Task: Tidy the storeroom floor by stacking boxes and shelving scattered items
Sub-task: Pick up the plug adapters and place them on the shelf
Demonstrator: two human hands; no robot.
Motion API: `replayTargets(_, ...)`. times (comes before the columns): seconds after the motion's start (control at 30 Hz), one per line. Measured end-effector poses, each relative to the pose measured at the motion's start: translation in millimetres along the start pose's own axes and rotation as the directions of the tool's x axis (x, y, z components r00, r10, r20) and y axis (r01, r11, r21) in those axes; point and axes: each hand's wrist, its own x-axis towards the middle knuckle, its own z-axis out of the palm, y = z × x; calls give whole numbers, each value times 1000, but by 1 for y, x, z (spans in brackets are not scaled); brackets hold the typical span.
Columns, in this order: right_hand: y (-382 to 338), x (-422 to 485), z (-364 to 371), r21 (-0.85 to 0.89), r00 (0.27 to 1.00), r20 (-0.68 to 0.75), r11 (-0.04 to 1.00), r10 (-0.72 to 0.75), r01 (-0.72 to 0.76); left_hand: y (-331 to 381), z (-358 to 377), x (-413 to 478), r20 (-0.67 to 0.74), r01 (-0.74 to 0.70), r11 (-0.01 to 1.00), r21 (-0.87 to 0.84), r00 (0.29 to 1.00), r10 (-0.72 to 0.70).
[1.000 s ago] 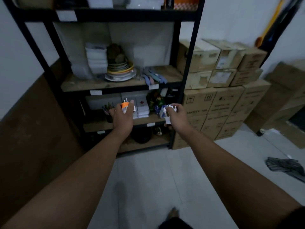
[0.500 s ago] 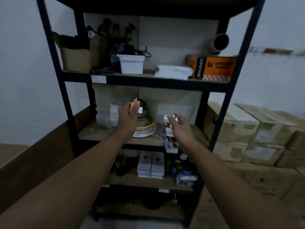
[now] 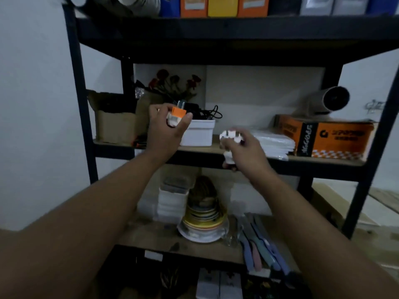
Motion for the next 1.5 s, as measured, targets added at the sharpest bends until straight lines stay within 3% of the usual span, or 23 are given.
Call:
replayTargets(0.1,-23,56,16,-132,982,-98,980,-162,148,-5,-7,46,125,-81,996,41,989,75)
replayTargets(0.17,-33,95,26,-248,975,-115,956,-188,155,-13,-5,70,219,-89,995,47,973,77)
replayTargets(0.3,-48,158,43,-470,982,-129,880,-141,65,-26,3,97,330,-87,996,8,941,80)
replayTargets(0.43,-57,191,51,-710,995,-81,703,-57,-18,-24,10,103,374,-111,993,-35,920,116)
replayTargets(0.63,-40,220,64,-887,992,45,461,114,-13,-33,18,109,406,-103,995,-1,909,95)
replayTargets(0.73,-22,238,68,-920,990,105,386,90,63,-35,22,110,388,-70,998,-5,919,67)
replayTargets(0.83,-6,261,68,-904,995,95,420,22,77,-37,27,111,385,-55,998,16,922,44)
replayTargets(1.07,-20,260,67,-779,942,315,598,116,186,-46,39,108,349,-27,998,58,937,5)
replayTargets(1.2,-23,249,55,-811,916,401,479,35,337,-54,48,111,281,-12,999,48,960,-2)
replayTargets(1.3,-17,242,43,-836,927,374,448,40,318,-57,52,112,251,-24,997,68,968,6)
replayTargets(1.5,-16,226,32,-774,875,449,569,183,278,-55,54,115,260,-53,983,177,966,5)
